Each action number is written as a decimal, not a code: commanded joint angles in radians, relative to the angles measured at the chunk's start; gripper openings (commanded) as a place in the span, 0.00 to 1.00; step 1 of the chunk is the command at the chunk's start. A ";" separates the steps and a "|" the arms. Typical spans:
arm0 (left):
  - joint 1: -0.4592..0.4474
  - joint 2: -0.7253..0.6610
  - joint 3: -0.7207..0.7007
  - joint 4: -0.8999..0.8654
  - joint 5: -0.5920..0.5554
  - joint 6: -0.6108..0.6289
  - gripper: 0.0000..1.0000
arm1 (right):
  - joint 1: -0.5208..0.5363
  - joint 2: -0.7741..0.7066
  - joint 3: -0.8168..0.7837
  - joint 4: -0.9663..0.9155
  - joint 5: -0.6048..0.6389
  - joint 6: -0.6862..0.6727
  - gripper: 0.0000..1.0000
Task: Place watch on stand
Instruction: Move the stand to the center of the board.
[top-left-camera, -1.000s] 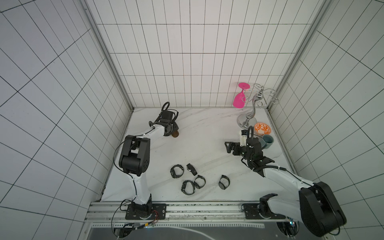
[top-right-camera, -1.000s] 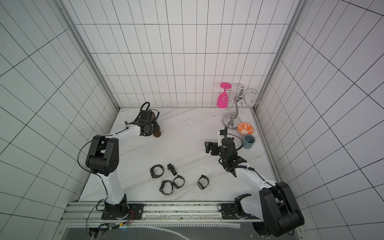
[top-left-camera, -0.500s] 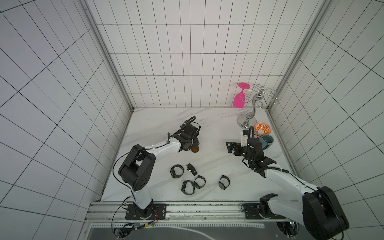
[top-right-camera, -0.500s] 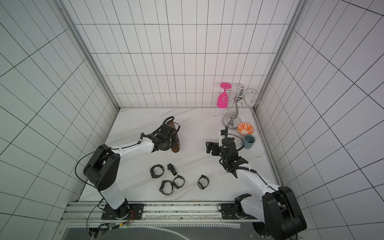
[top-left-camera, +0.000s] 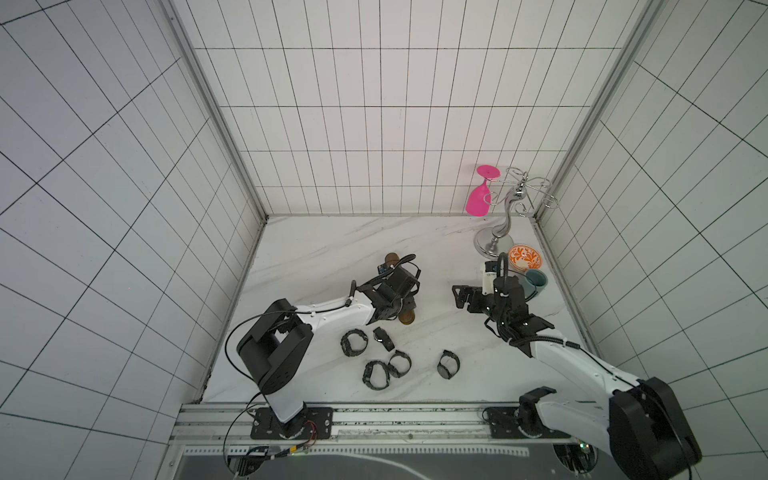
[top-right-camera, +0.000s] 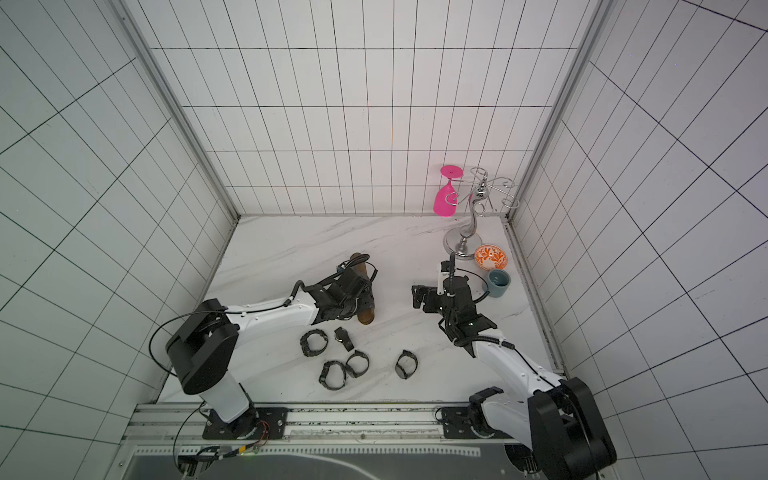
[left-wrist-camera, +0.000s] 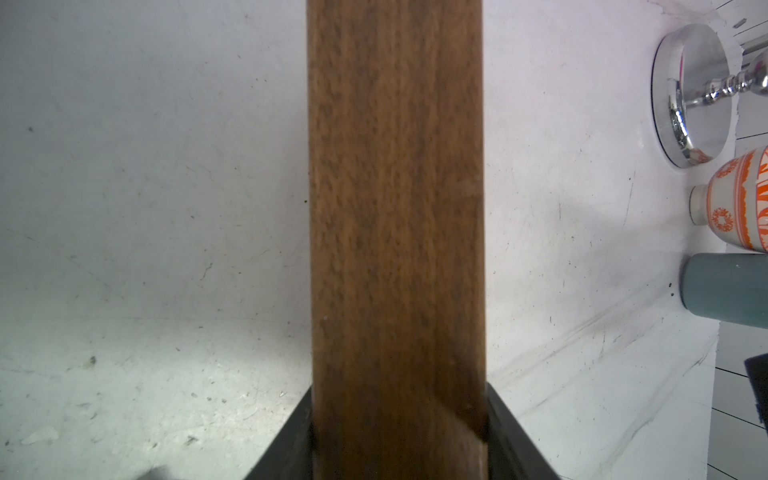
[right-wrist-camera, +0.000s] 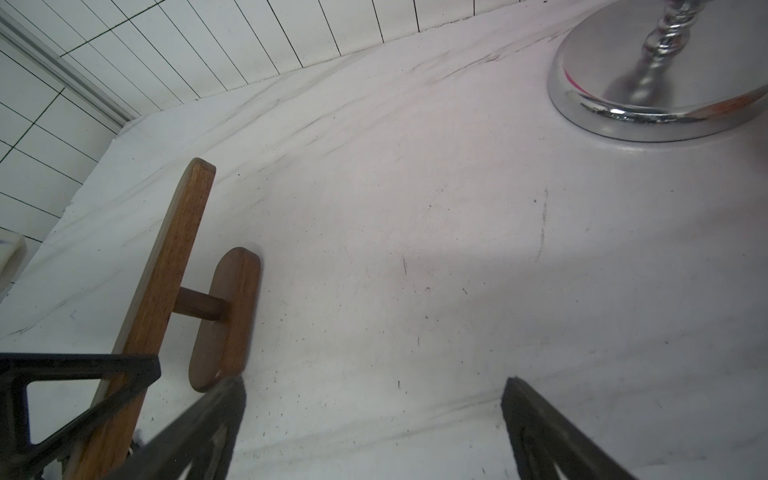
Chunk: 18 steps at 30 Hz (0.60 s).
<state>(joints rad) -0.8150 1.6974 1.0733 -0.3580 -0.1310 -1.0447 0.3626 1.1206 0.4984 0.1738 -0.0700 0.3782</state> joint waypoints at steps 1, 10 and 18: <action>-0.005 -0.017 -0.009 0.037 0.005 -0.025 0.57 | 0.018 0.003 0.052 -0.021 0.013 -0.008 0.98; 0.020 -0.144 -0.044 -0.023 -0.049 0.075 0.80 | 0.097 0.015 0.100 -0.065 0.020 -0.046 0.98; 0.275 -0.422 -0.231 0.016 0.008 0.285 0.82 | 0.277 0.107 0.216 -0.099 0.061 -0.072 0.99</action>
<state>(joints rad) -0.6151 1.3327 0.8959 -0.3569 -0.1398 -0.8650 0.5835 1.1931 0.5617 0.1043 -0.0414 0.3351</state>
